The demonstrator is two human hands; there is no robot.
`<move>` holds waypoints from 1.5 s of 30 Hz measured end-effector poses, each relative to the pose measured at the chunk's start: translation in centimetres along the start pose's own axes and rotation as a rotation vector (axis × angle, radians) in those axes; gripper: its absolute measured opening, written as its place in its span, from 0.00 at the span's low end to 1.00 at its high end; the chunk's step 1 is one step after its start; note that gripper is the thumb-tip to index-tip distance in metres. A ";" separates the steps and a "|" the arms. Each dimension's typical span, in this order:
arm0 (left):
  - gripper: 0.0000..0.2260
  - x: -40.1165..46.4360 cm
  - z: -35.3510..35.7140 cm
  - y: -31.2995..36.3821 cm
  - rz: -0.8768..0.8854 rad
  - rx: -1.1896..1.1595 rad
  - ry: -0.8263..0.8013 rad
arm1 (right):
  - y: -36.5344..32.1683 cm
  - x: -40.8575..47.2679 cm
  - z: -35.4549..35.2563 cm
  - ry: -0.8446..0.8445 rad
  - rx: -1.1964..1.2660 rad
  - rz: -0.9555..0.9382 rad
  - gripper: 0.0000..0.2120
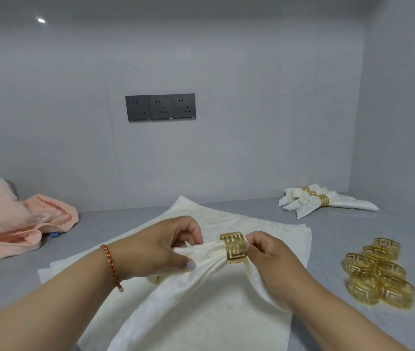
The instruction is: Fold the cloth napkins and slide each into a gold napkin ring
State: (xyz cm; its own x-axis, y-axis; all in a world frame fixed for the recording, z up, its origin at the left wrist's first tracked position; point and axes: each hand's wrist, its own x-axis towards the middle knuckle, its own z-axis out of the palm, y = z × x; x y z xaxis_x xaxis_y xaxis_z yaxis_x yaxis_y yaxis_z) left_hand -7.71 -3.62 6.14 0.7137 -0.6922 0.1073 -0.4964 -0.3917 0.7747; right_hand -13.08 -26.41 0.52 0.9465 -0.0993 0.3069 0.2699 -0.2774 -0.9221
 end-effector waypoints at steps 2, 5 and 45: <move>0.23 0.4 -0.1 0.6 -0.083 -0.002 -0.083 | 0.1 0.2 0.4 -0.016 0.032 0.021 0.11; 0.32 1.4 0.6 2.0 -0.177 -0.028 -0.105 | 0.1 0.2 1.1 -0.065 0.136 0.046 0.10; 0.21 1.3 1.1 2.0 -0.192 -0.184 0.038 | -0.8 1.8 -1.0 0.072 0.257 -0.020 0.19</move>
State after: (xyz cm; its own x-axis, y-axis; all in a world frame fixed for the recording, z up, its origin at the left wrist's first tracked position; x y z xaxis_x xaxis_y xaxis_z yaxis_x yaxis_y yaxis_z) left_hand -8.37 -6.00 7.15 0.8058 -0.5913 -0.0324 -0.2543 -0.3949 0.8828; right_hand -11.79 -27.31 2.09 0.9281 -0.1663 0.3331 0.3330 -0.0294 -0.9425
